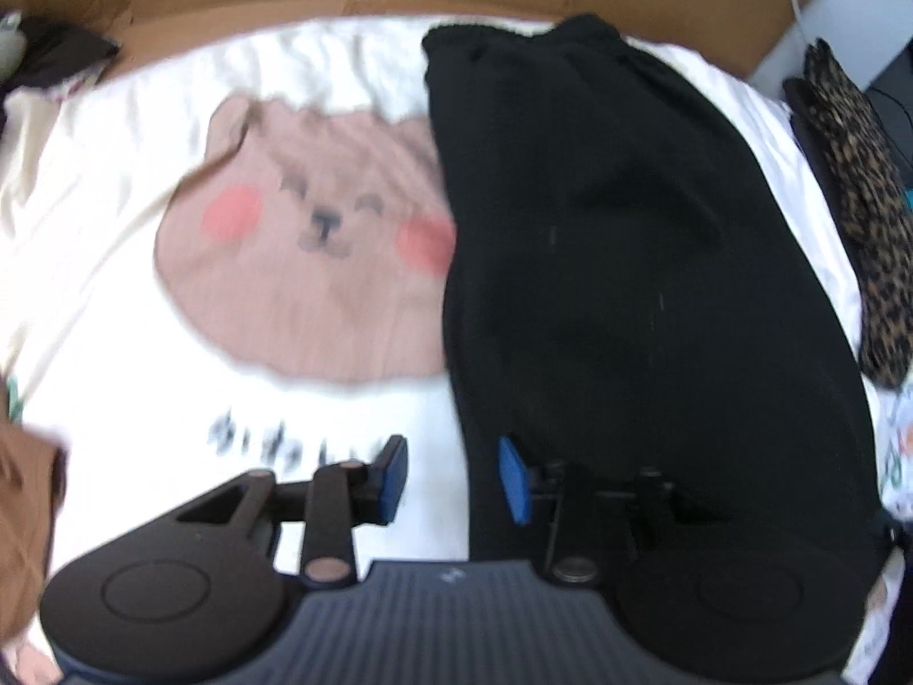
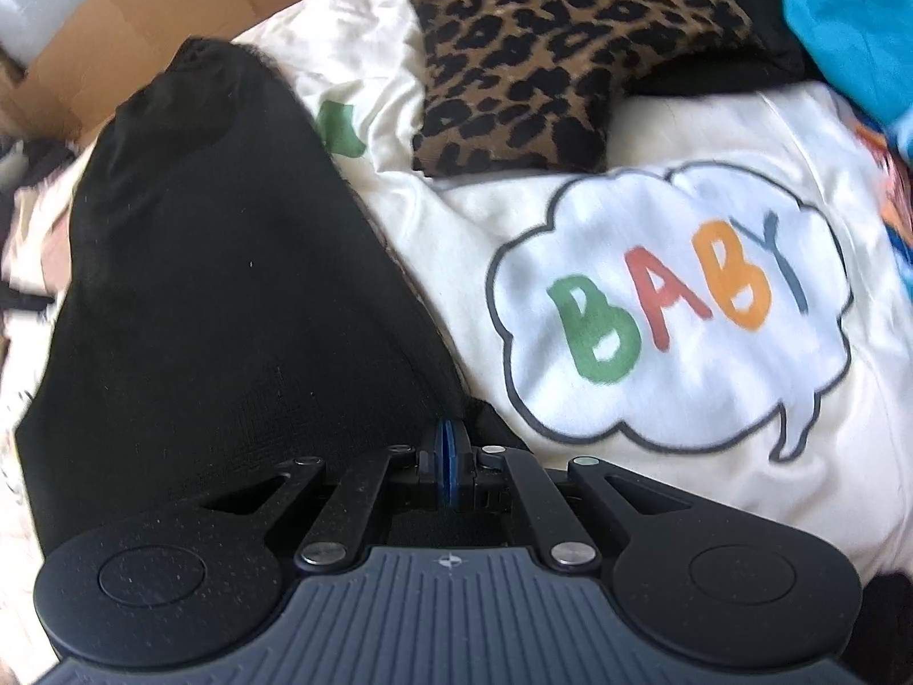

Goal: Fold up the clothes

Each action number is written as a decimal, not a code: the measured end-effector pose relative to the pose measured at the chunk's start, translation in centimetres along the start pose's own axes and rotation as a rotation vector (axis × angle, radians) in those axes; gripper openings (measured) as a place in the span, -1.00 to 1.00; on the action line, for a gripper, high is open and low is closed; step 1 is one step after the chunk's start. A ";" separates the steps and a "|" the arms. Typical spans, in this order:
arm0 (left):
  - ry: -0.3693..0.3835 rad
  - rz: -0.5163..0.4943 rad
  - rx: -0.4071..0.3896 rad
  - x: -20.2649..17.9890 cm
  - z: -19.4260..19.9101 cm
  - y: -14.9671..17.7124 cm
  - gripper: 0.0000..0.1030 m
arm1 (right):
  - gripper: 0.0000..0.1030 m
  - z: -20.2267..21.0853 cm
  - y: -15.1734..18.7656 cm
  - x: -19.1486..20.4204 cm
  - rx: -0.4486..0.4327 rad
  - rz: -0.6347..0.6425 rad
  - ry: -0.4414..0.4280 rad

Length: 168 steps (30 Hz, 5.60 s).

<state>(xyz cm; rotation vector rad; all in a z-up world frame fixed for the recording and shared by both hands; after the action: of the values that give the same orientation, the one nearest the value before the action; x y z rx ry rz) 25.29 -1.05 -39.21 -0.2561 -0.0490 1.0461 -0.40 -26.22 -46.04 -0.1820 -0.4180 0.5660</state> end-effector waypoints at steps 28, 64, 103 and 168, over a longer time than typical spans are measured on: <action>0.199 0.126 -0.116 -0.2 3.7 13.3 -0.02 | -0.83 1.2 2.1 2.3 0.070 0.146 0.010; 0.160 -0.058 -0.200 -3.9 1.3 10.9 0.13 | -0.82 0.7 2.9 3.0 0.088 0.215 0.049; 0.141 -0.130 -0.277 -2.8 1.2 10.9 -0.85 | -0.83 0.7 2.9 2.3 0.085 0.217 0.027; 0.018 -0.108 -0.064 -3.2 6.6 17.0 -0.56 | -0.38 6.1 -1.8 -6.4 -0.045 -0.091 -0.003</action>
<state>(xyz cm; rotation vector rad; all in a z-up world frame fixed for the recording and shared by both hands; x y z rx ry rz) 8.16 5.52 -36.47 -0.3174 -0.0788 0.9359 -7.09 -30.93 -42.20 -0.2041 -0.4396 0.4675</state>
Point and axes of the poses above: each gripper's, at about its wrist camera, not at the fingertips, and z roughly against the way its jaws point, x to its left, y to its underside, the point moved 4 cm from there along -z, roughly the way its jaws point, and after that the axes turned 10 degrees about -z, right-handed, at the moved point
